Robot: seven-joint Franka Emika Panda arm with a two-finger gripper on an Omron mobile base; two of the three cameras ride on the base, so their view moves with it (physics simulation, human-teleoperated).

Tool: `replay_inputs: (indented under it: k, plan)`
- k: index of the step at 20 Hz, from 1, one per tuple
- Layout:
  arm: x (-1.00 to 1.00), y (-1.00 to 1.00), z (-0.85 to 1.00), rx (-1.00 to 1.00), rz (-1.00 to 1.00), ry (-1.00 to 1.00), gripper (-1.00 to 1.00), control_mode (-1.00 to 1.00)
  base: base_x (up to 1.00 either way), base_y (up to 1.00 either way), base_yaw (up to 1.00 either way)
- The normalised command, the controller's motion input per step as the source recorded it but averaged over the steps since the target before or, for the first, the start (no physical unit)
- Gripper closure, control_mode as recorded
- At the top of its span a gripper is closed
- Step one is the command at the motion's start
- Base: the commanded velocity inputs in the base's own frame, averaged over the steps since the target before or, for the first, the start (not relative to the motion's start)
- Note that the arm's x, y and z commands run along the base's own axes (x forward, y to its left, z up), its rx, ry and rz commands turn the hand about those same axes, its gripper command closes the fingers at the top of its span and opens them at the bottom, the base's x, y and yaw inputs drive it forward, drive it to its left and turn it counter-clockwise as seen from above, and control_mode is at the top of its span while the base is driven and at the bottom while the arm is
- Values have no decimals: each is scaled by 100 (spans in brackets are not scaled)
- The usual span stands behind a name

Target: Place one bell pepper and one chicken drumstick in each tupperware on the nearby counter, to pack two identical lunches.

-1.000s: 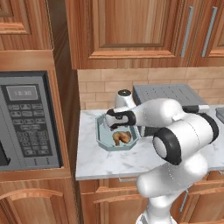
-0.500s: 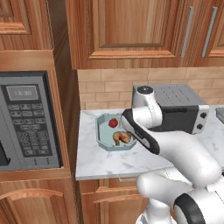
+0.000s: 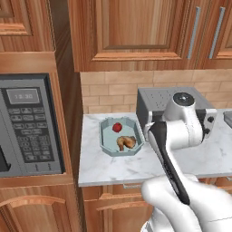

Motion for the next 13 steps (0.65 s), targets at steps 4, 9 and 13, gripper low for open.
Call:
replay_inputs:
  k: [4, 9, 13]
  plan:
    - [-100, -53, 51, 1, -2, -20, -100, -100, 0, 0, 0]
    - [-100, -64, 52, 4, -1, -21, -100, -100, 0, 0, 0]
    - [-100, -67, 60, 6, -1, -20, -100, -100, 0, 0, 0]
